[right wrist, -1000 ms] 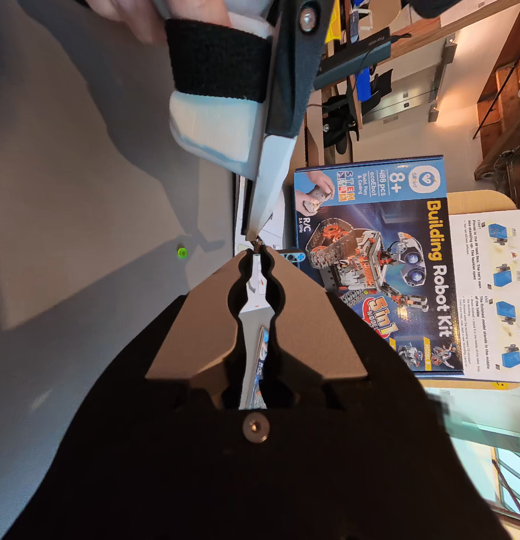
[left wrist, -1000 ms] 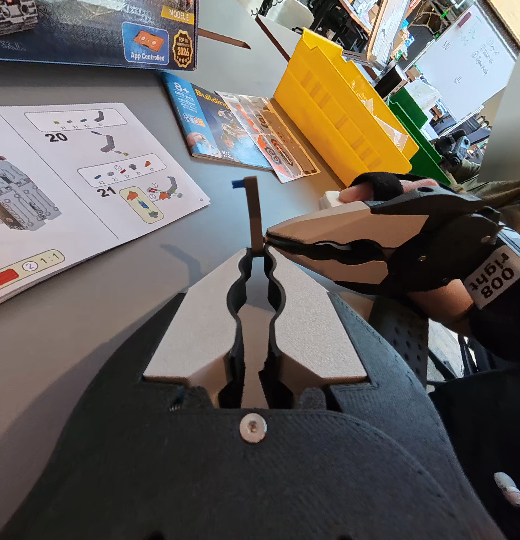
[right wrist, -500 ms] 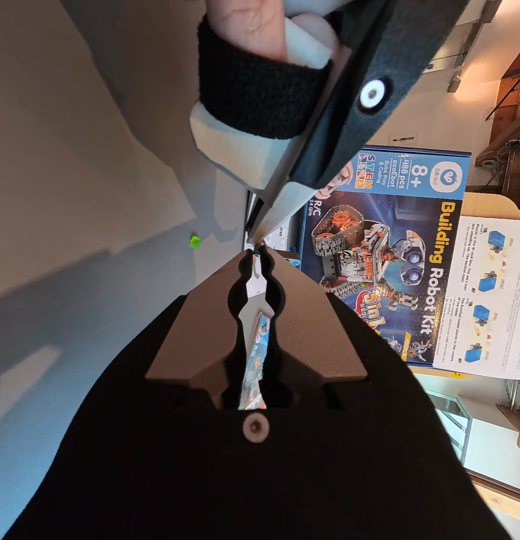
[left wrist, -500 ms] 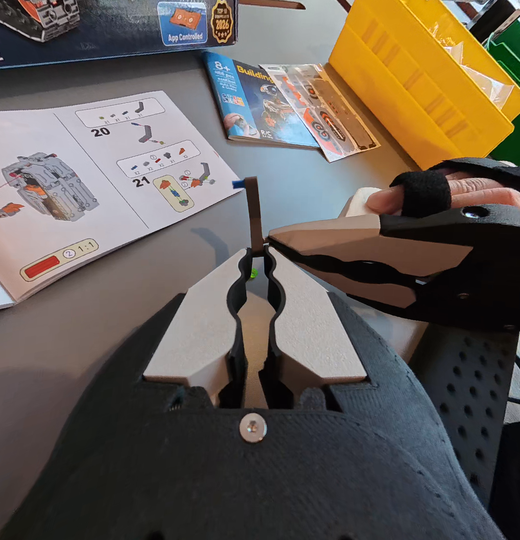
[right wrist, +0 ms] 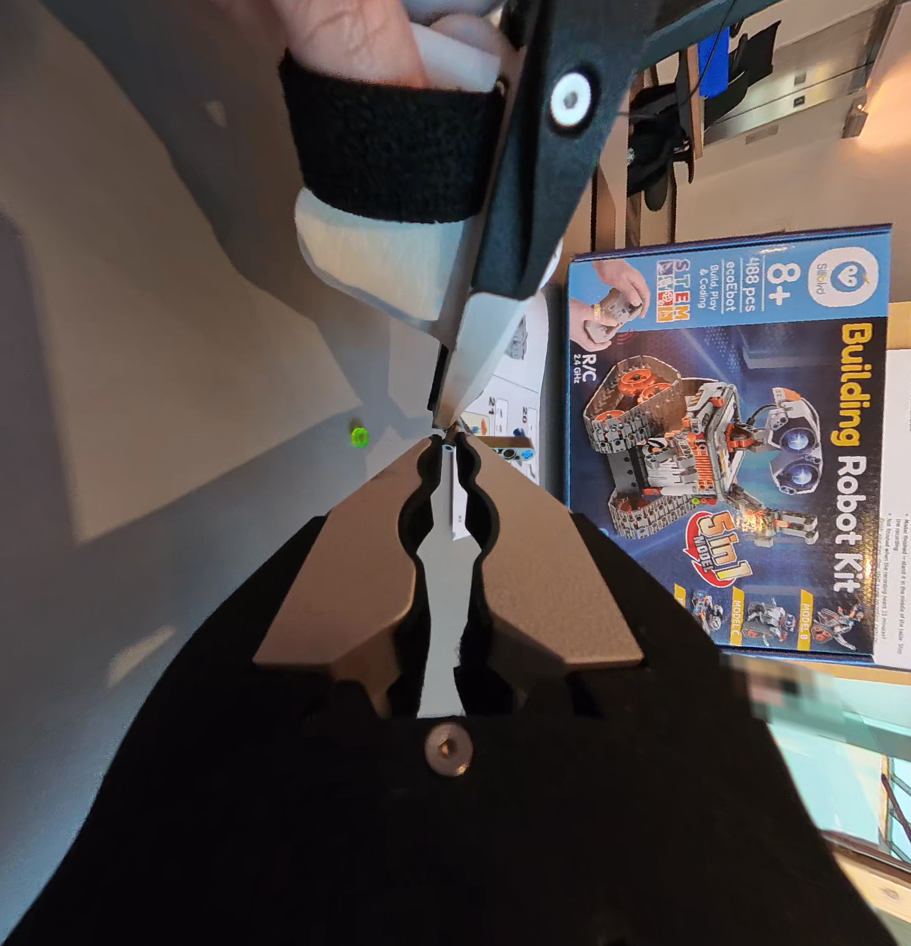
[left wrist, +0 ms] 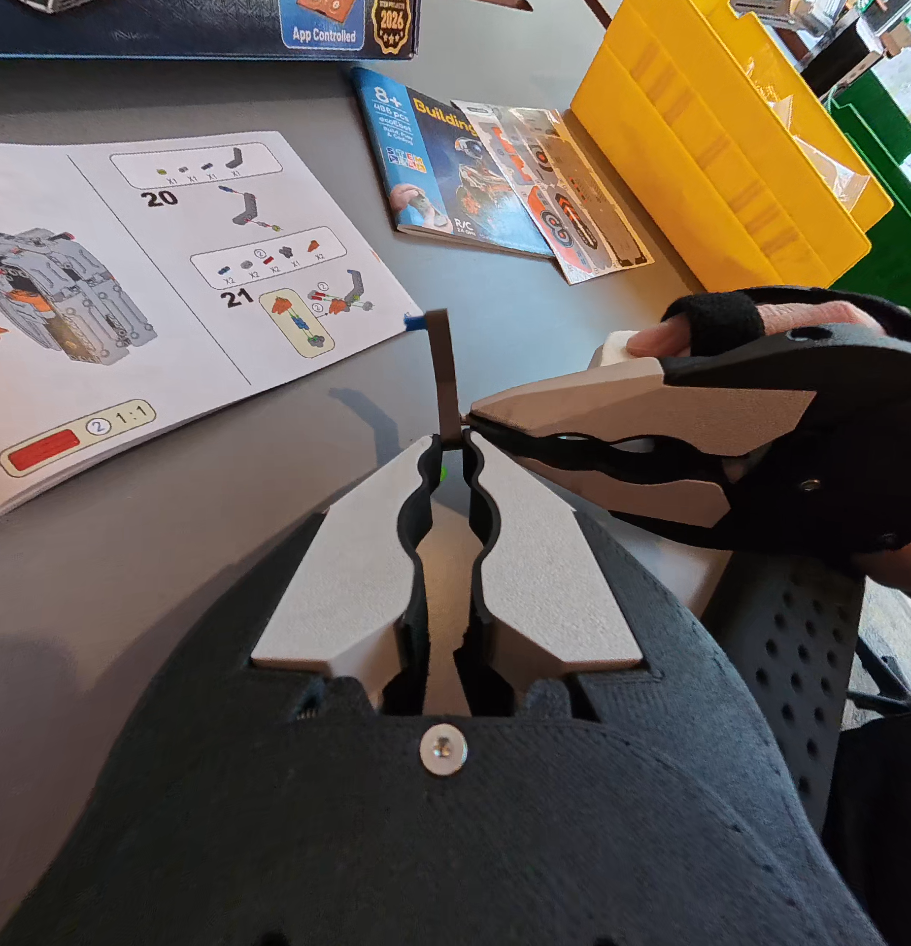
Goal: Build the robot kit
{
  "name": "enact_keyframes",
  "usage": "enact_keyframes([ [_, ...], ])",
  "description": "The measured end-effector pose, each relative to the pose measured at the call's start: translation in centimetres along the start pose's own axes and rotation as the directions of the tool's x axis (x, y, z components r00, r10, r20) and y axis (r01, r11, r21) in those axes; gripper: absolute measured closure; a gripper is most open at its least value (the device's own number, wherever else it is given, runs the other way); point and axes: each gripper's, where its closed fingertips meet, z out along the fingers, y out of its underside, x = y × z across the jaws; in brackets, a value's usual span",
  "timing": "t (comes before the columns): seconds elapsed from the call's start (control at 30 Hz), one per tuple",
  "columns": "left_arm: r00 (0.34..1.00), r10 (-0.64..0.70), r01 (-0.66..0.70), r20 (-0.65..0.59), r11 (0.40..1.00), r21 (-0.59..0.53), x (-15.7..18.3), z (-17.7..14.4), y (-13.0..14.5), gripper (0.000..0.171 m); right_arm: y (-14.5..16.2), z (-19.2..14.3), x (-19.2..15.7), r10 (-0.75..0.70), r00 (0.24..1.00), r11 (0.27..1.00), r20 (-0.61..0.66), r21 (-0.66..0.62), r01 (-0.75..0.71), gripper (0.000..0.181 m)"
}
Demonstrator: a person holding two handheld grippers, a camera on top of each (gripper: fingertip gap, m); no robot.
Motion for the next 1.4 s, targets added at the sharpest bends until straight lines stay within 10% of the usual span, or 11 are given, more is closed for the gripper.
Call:
enact_keyframes([
  [1.1, 0.890, 0.398, -0.371, 0.223, 0.916, -0.151, -0.2, 1.2, 1.8, 0.166, 0.8, 0.1, -2.2, -0.110, 0.990, 0.987, 0.093, -0.106, 0.119, 0.177],
  [1.4, 0.963, 0.259, -0.254, 0.077, 0.965, -0.070, 0.3, 0.4, 1.1, 0.165, 0.2, -0.2, -1.1, -0.145, 0.989, 0.989, 0.021, -0.022, 0.146, 0.177],
])
